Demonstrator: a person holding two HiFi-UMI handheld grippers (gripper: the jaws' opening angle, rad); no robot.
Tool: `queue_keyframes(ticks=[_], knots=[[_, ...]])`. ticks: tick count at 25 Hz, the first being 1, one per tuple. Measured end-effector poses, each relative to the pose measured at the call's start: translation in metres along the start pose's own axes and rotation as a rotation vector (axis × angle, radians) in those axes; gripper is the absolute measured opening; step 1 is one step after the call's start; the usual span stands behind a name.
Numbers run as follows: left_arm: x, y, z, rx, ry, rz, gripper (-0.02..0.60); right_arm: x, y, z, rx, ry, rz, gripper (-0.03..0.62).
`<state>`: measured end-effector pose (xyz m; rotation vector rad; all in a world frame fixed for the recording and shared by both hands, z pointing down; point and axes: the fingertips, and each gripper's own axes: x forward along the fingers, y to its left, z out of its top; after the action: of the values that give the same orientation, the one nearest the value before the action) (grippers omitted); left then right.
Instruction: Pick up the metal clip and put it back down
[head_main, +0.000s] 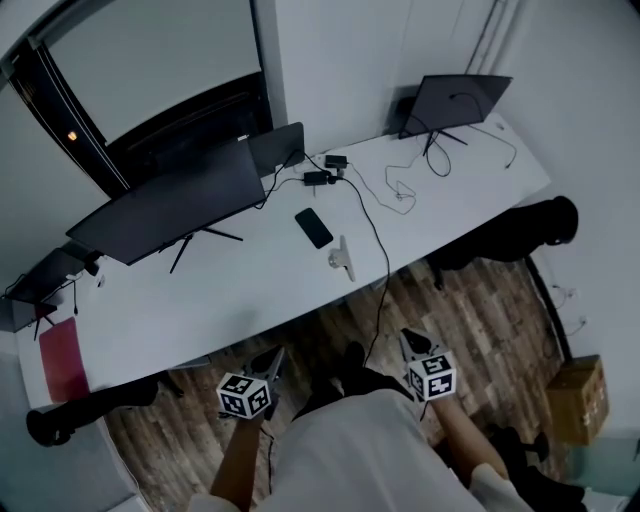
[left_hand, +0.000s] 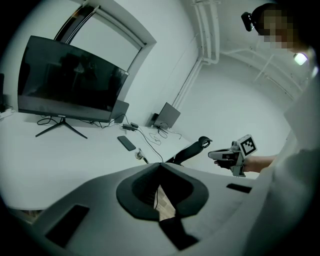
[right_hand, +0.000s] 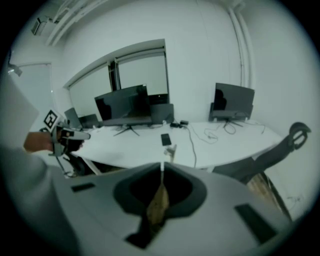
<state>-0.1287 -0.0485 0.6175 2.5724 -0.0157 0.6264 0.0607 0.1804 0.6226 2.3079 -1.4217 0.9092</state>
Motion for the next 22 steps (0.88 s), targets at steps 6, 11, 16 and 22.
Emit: queue_keyframes(ticks=[6, 11, 16, 22], knots=[[0.002, -0.015, 0.009, 0.035, -0.028, 0.011, 0.031, -0.017, -0.010, 0.005, -0.002, -0.038, -0.030, 0.037], [0.009, -0.030, 0.024, 0.058, -0.064, 0.027, 0.031, -0.024, -0.024, 0.019, -0.022, -0.077, -0.025, 0.037], [0.016, -0.050, 0.038, 0.090, -0.108, 0.060, 0.031, -0.032, -0.040, 0.033, -0.074, -0.114, -0.001, 0.037], [0.015, -0.079, 0.053, 0.144, -0.174, 0.120, 0.031, -0.051, -0.070, 0.051, -0.114, -0.167, 0.015, 0.037]])
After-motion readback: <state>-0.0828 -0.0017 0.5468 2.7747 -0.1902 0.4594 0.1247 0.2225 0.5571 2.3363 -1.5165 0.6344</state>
